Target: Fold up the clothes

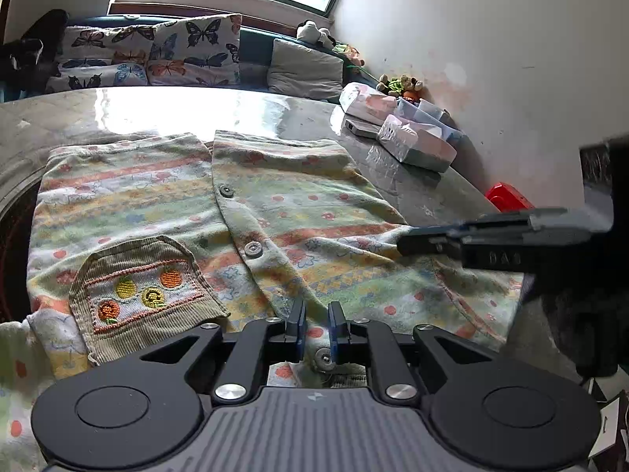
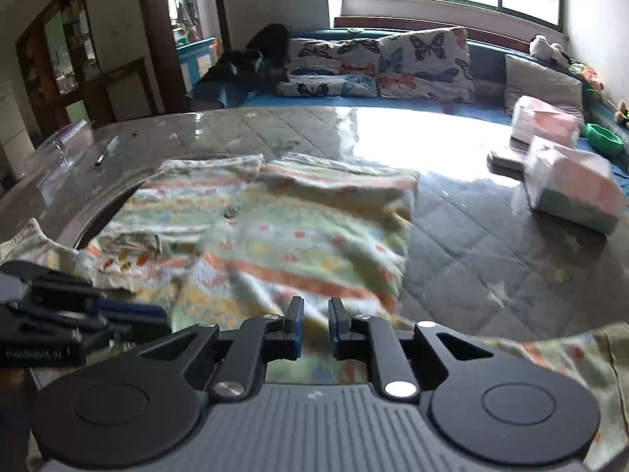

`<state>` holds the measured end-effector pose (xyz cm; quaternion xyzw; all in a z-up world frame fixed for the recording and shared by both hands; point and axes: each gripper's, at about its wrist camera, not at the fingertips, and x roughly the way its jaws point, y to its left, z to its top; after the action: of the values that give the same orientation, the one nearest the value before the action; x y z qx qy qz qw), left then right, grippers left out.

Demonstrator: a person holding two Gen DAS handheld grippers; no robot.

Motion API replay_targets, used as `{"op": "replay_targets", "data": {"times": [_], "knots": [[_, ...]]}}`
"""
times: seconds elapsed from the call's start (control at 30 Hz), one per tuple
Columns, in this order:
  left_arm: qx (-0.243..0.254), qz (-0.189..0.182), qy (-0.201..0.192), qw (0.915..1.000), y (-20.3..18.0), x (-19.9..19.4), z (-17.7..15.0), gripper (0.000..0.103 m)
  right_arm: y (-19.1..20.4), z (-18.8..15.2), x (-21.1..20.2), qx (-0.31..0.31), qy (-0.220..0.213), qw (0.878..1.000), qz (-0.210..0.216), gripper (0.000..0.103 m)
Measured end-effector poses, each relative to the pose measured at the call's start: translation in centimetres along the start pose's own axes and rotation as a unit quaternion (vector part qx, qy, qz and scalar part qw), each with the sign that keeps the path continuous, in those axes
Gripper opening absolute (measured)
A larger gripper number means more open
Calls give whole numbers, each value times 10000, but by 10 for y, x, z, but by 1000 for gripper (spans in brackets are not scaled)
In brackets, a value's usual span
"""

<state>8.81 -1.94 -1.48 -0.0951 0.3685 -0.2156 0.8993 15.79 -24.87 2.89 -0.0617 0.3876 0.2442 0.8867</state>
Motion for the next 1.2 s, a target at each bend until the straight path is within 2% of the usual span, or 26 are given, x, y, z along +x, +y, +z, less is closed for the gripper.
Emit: {"op": "replay_targets", "data": {"times": [0.57, 0.8, 1.07, 1.2], "knots": [[-44, -67, 26, 10000, 2, -1, 0, 16, -32, 69, 79, 175, 127, 9989, -407, 19], [-68, -104, 30, 9999, 3, 0, 1, 16, -28, 95, 105, 59, 99, 9986, -521, 29], [-142, -159, 19, 9998, 6, -2, 1, 16, 4, 96, 102, -346, 141, 9993, 23, 29], [-177, -170, 13, 9997, 7, -2, 0, 16, 22, 98, 118, -546, 122, 9984, -28, 31]]}}
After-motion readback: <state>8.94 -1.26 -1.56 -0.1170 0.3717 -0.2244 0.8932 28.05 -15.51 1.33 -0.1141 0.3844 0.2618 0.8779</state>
